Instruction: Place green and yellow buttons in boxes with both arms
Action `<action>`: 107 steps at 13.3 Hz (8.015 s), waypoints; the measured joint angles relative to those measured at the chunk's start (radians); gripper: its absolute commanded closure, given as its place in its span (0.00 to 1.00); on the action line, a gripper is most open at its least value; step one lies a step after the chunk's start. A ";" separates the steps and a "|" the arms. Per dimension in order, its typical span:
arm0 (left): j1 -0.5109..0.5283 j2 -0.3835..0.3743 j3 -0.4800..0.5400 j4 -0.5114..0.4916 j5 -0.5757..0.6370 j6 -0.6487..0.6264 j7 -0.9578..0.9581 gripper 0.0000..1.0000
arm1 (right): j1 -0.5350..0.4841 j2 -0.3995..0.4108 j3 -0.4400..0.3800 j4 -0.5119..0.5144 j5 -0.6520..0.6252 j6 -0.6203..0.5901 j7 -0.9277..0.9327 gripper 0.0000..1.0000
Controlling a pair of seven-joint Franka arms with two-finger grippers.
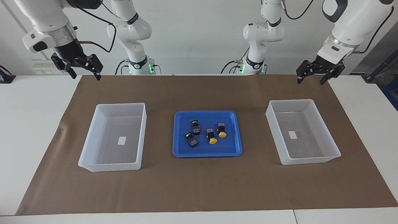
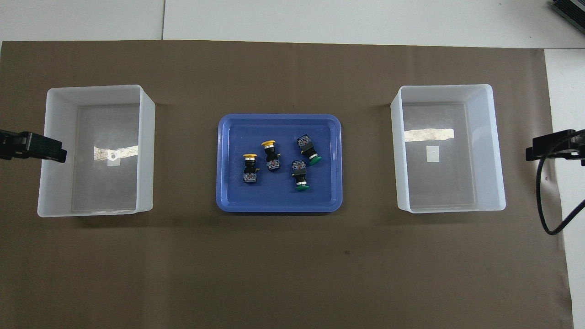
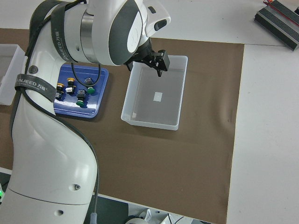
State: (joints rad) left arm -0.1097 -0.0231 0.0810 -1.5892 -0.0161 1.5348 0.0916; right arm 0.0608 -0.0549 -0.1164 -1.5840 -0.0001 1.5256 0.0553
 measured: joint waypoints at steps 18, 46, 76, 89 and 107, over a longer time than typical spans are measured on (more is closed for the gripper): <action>0.000 0.000 0.001 -0.001 0.000 0.000 0.000 0.00 | 0.202 0.019 0.044 -0.106 0.001 0.185 0.150 0.00; 0.001 0.000 0.004 -0.001 0.001 0.000 0.000 0.00 | 0.625 0.487 0.045 -0.295 -0.047 0.894 0.541 1.00; -0.468 0.187 -0.029 -0.532 0.000 0.945 -0.541 0.00 | 0.003 0.392 0.025 -0.403 -0.046 0.978 -0.101 0.00; -0.500 0.283 -0.018 -0.516 0.000 1.069 -0.608 1.00 | 0.015 0.273 0.262 -0.273 -0.045 0.767 -0.044 0.00; 0.036 0.086 0.010 -0.449 0.002 0.810 0.019 1.00 | 0.221 0.541 0.355 -0.290 -0.050 1.144 -0.025 0.77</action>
State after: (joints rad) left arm -0.0734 0.0631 0.0909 -2.0384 -0.0136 2.3452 0.1108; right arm 0.2814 0.4858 0.2382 -1.8740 -0.0498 2.6697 0.0300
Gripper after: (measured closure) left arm 0.586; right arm 0.057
